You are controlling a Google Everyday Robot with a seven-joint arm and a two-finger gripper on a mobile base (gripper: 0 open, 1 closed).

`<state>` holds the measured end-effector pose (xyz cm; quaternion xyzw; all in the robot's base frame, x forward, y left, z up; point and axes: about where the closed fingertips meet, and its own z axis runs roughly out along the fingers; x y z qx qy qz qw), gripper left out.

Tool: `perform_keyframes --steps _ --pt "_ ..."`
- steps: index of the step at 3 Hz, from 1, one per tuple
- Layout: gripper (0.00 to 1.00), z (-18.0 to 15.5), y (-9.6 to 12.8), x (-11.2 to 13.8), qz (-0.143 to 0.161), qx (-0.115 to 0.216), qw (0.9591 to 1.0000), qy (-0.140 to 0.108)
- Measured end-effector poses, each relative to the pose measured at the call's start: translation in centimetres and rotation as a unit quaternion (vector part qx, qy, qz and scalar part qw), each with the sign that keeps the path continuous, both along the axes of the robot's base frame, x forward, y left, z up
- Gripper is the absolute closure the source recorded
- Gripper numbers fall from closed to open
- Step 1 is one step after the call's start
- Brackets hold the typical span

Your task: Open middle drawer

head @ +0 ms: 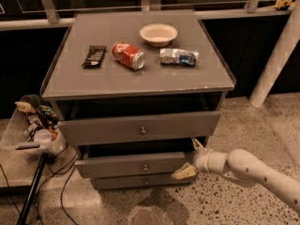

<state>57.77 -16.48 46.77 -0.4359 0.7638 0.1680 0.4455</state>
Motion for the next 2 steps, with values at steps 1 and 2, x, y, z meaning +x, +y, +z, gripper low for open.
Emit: perform_keyframes --steps 1,2 --pt "0.00 -0.3 1.3 -1.3 0.029 0.021 0.9994 0.004" --pt "0.00 -1.3 2.8 -3.8 0.072 0.036 0.9967 0.010"
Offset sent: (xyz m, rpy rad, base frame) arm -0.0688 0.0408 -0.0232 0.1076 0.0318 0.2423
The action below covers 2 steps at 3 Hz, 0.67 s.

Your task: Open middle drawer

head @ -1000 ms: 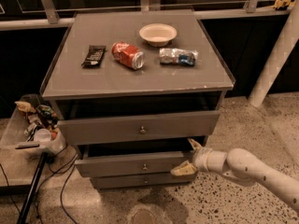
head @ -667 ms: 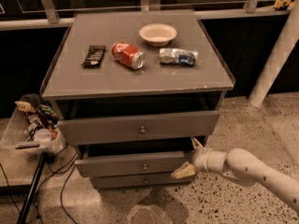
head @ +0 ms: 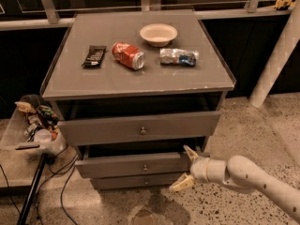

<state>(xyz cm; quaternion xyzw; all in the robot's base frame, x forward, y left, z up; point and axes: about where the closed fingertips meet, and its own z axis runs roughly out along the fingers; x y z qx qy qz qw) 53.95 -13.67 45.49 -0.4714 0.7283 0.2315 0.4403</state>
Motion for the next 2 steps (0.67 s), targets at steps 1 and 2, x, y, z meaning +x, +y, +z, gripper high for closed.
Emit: perform_keyframes --steps 1,2 --pt "0.00 -0.37 0.09 -1.82 0.008 -0.018 0.9998 -0.002" --pt "0.00 -0.48 0.21 -1.91 0.008 -0.019 0.9998 -0.002"
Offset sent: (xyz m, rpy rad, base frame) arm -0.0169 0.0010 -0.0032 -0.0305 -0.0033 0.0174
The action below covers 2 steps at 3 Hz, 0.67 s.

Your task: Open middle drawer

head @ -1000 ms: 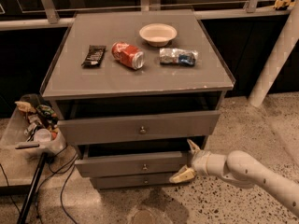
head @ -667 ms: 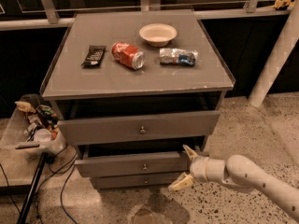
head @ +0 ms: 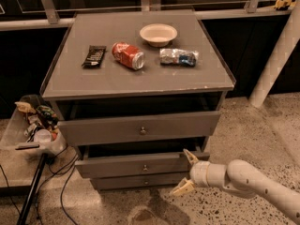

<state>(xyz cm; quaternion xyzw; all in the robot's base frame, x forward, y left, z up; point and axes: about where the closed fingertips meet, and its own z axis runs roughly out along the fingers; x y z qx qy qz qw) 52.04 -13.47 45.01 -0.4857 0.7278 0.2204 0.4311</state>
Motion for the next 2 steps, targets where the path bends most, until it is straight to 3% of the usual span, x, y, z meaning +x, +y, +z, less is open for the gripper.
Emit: perform_keyframes --steps 1,2 --pt "0.00 -0.1 0.5 1.5 0.016 -0.042 0.9980 -0.046" --pt "0.00 -0.6 1.3 4.1 0.048 -0.104 0.9881 -0.103"
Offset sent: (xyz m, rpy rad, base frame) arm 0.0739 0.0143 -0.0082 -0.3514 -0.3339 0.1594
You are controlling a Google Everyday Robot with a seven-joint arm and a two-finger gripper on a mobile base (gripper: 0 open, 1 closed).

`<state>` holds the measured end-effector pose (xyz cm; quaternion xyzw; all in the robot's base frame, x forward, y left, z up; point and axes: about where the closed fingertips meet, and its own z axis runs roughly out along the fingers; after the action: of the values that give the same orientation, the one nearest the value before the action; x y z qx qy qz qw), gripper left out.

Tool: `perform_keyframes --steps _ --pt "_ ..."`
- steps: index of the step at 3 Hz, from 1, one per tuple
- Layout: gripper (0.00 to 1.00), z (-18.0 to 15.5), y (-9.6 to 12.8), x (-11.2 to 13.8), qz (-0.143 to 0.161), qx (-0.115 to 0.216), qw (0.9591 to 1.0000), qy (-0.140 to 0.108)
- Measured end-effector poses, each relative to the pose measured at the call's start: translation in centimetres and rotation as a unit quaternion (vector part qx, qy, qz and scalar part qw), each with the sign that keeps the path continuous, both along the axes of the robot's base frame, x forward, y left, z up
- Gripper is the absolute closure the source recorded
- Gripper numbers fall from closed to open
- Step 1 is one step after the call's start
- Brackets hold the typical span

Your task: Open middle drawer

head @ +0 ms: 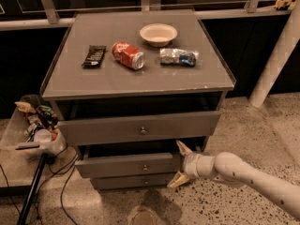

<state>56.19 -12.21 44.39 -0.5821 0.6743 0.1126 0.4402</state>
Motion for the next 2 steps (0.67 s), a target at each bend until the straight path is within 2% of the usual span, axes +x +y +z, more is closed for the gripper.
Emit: perform_keyframes --steps 2 --pt "0.00 -0.10 0.34 0.29 0.006 0.008 1.0000 -0.001"
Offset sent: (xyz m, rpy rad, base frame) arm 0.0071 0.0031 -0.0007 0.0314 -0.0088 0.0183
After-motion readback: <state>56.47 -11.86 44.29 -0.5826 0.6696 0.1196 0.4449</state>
